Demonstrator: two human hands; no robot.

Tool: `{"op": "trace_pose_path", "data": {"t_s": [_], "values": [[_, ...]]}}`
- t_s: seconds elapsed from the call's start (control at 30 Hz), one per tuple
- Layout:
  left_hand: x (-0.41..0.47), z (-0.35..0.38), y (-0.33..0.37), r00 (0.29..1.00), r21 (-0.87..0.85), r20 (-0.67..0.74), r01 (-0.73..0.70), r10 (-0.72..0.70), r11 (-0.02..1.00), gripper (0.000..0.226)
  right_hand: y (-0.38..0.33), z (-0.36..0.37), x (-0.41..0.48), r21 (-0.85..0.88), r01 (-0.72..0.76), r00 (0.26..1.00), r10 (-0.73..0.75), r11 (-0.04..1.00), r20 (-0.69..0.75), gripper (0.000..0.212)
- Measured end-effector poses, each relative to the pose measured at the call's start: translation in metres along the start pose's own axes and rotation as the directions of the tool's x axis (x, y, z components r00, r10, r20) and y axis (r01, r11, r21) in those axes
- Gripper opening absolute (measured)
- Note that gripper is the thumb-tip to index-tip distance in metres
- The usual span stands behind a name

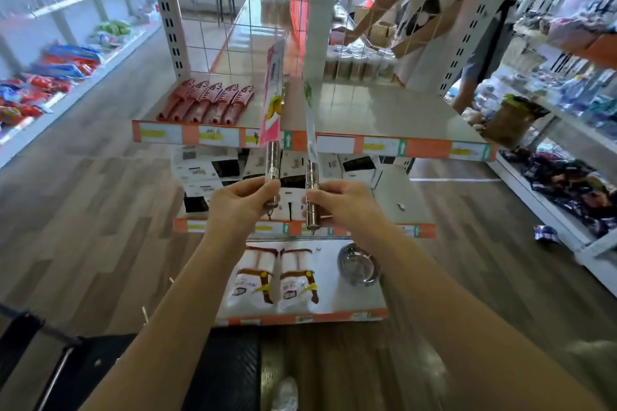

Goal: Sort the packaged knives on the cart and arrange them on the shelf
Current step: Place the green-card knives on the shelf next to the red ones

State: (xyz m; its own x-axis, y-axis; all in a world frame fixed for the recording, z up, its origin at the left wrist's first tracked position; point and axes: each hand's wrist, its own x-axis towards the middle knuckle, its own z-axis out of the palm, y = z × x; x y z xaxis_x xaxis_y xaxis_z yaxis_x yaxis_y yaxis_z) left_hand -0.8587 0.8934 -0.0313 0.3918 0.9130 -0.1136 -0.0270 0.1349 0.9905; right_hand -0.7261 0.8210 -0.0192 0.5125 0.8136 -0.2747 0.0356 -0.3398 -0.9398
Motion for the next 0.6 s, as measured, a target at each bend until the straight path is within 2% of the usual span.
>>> {"op": "trace_pose_path", "data": {"t_s": [0.17, 0.3, 0.4, 0.6], "values": [[0.066, 0.007, 0.002, 1.0, -0.043, -0.029, 0.01, -0.011, 0.999, 0.014, -0.019, -0.005, 0.071, 0.122, -0.025, 0.998, 0.018, 0.992, 0.057, 0.025], [0.119, 0.007, 0.009, 0.999, -0.028, -0.034, 0.018, -0.019, 0.999, 0.017, -0.036, -0.007, 0.121, 0.217, -0.06, 0.995, 0.042, 0.974, 0.087, 0.017], [0.149, 0.01, 0.015, 1.0, -0.015, -0.005, 0.005, -0.005, 1.0, 0.004, -0.043, -0.007, 0.151, 0.283, -0.087, 0.99, 0.052, 0.955, 0.129, 0.014], [0.184, 0.014, 0.024, 0.999, -0.054, -0.011, 0.043, -0.044, 0.998, 0.005, -0.054, -0.003, 0.193, 0.441, -0.188, 0.976, 0.115, 0.877, 0.187, 0.012]]}}
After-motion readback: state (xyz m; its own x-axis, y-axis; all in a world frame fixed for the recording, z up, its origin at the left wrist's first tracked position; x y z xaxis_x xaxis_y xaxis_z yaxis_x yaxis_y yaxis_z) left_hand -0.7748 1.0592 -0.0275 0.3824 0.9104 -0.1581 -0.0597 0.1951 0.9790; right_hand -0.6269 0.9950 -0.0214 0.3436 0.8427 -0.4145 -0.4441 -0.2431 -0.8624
